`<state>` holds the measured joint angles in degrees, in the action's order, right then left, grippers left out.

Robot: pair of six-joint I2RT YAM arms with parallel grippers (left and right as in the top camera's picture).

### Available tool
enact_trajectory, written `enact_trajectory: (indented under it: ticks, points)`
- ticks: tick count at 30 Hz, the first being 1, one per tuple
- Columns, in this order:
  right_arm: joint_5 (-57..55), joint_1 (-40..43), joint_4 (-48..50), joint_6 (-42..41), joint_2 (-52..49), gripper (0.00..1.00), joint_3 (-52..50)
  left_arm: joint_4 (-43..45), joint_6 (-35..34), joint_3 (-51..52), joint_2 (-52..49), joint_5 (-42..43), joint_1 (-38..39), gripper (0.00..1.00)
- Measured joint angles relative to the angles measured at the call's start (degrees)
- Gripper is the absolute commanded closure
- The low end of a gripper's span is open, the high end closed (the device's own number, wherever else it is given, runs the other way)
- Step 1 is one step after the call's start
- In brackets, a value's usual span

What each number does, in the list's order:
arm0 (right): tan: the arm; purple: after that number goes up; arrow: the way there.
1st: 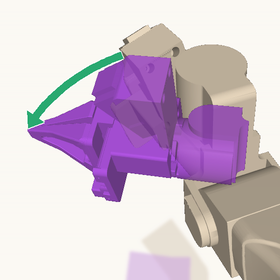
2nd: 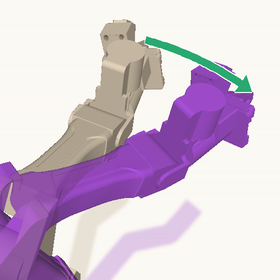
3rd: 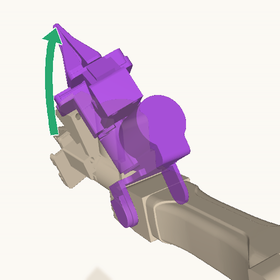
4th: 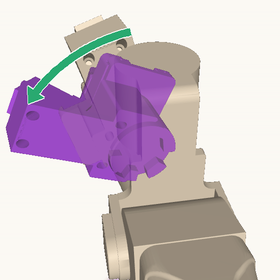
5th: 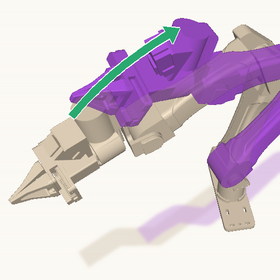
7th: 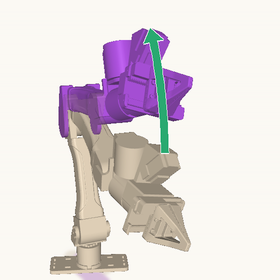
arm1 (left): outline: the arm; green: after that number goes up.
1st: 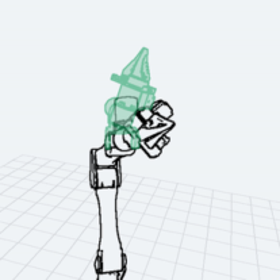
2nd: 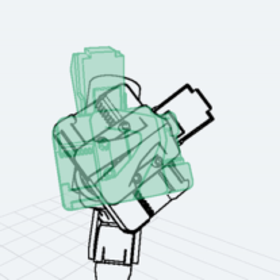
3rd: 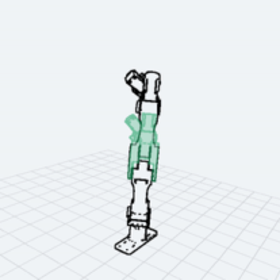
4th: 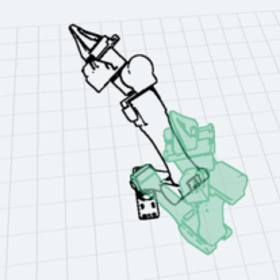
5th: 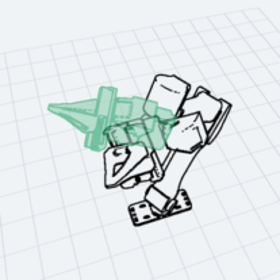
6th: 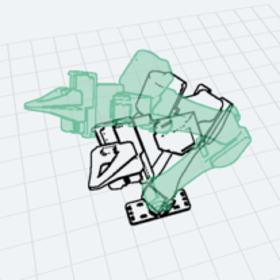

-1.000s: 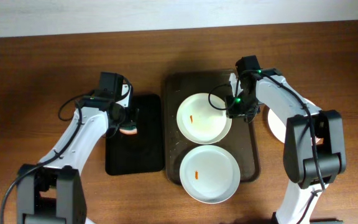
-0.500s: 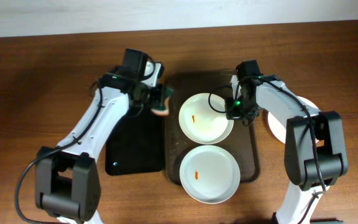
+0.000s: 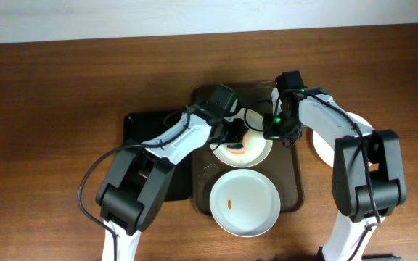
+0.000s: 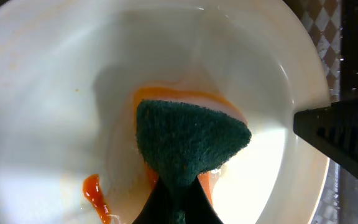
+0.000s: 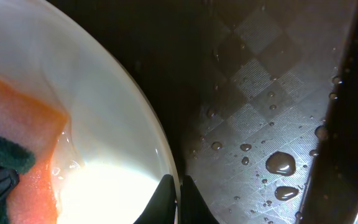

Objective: Clean dirty plates on tray and stack at the side
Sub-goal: 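Wipe the top plate with the sponge in the left gripper, then lift the top plate with the right gripper and stack it on the first plate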

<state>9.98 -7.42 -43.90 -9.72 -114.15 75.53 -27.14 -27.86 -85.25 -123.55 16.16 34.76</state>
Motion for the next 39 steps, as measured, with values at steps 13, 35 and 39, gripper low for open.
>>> enact_trajectory:
  ticks: [13,35,39]
  points:
    - [2.1,-0.3,-2.0,-2.5,0.0,0.96,0.0,-17.8,13.7,-8.5,-1.2,-37.5,4.5,1.00]
    - [-1.8,0.0,-2.4,3.1,0.6,0.96,0.0,-15.9,15.1,12.9,11.1,-10.9,-28.0,1.00]
    - [-13.1,-2.8,-6.6,3.1,9.4,0.96,2.1,-15.9,15.0,12.9,11.1,-11.0,-27.8,1.00]
